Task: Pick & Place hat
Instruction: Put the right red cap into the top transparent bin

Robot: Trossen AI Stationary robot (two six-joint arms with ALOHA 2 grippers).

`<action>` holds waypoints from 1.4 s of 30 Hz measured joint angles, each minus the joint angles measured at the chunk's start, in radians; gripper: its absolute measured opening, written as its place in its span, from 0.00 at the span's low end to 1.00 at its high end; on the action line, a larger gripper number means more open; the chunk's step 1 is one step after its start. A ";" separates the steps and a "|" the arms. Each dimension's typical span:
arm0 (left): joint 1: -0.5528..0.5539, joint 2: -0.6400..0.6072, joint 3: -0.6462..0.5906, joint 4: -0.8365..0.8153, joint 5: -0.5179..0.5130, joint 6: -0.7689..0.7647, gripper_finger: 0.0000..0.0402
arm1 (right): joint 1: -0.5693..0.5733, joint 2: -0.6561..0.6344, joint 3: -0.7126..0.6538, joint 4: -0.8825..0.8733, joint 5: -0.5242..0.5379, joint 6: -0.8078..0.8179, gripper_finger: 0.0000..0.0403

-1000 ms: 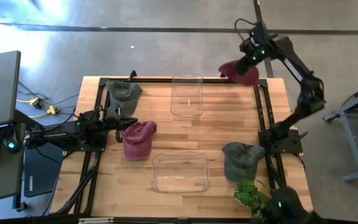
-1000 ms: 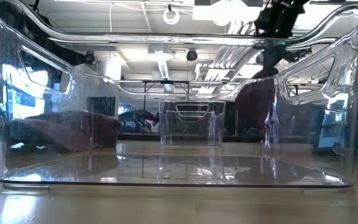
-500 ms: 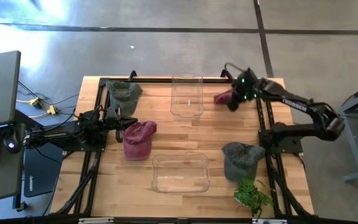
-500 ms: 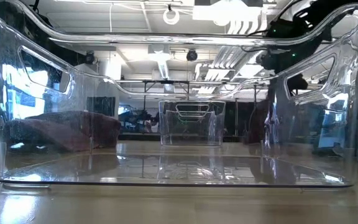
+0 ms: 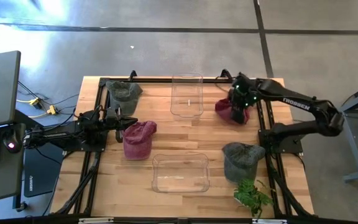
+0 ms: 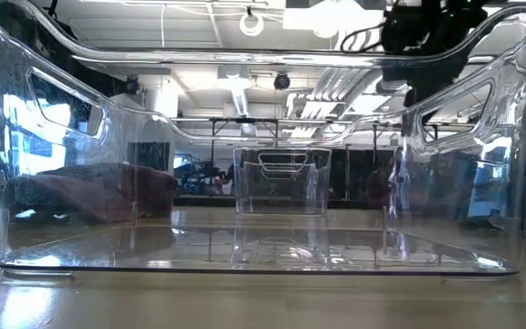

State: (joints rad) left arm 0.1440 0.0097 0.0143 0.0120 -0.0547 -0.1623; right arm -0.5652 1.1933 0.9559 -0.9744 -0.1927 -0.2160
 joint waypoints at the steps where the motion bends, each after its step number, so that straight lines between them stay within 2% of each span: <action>1: 0.000 0.000 0.000 0.000 0.000 0.000 0.00 | 0.028 0.010 -0.012 0.005 0.005 -0.024 0.64; 3: 0.000 0.000 0.000 0.000 0.000 0.000 0.00 | 0.091 0.031 -0.051 0.035 0.062 -0.031 0.66; 6: 0.000 0.000 0.000 0.000 0.000 0.000 0.00 | 0.178 0.063 -0.120 0.097 0.218 0.021 0.67; 8: 0.000 0.000 0.000 0.000 0.001 0.000 0.00 | 0.221 0.076 -0.163 0.163 0.287 0.060 0.66; 13: 0.000 0.000 0.000 0.000 0.001 0.000 0.00 | 0.268 0.122 -0.269 0.350 0.417 0.141 0.63; 20: 0.000 0.000 0.000 0.000 0.002 0.000 0.00 | 0.205 0.266 -0.338 0.443 0.437 0.231 0.54; 23: 0.000 0.000 0.000 0.000 0.005 0.000 0.00 | 0.172 0.300 -0.339 0.454 0.370 0.242 0.43; 29: 0.000 0.000 0.000 0.000 0.004 0.000 0.00 | 0.091 0.260 -0.300 0.426 0.284 0.215 0.06; 32: 0.000 0.000 0.000 0.000 0.004 0.000 0.00 | 0.038 0.202 -0.240 0.310 0.179 0.183 0.06; 33: 0.000 0.000 0.000 0.000 0.004 0.000 0.00 | 0.014 0.178 -0.206 0.269 0.111 0.175 0.07; 38: 0.000 0.000 0.000 0.000 0.003 0.000 0.00 | -0.153 0.113 -0.012 0.042 -0.389 0.133 0.02; 42: 0.000 0.000 0.000 0.000 0.004 0.000 0.00 | -0.243 0.103 0.140 -0.027 -0.533 0.164 0.03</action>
State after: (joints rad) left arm 0.1438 0.0097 0.0143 0.0120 -0.0505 -0.1623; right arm -0.8087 1.2961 1.0960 -1.0017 -0.7256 -0.0522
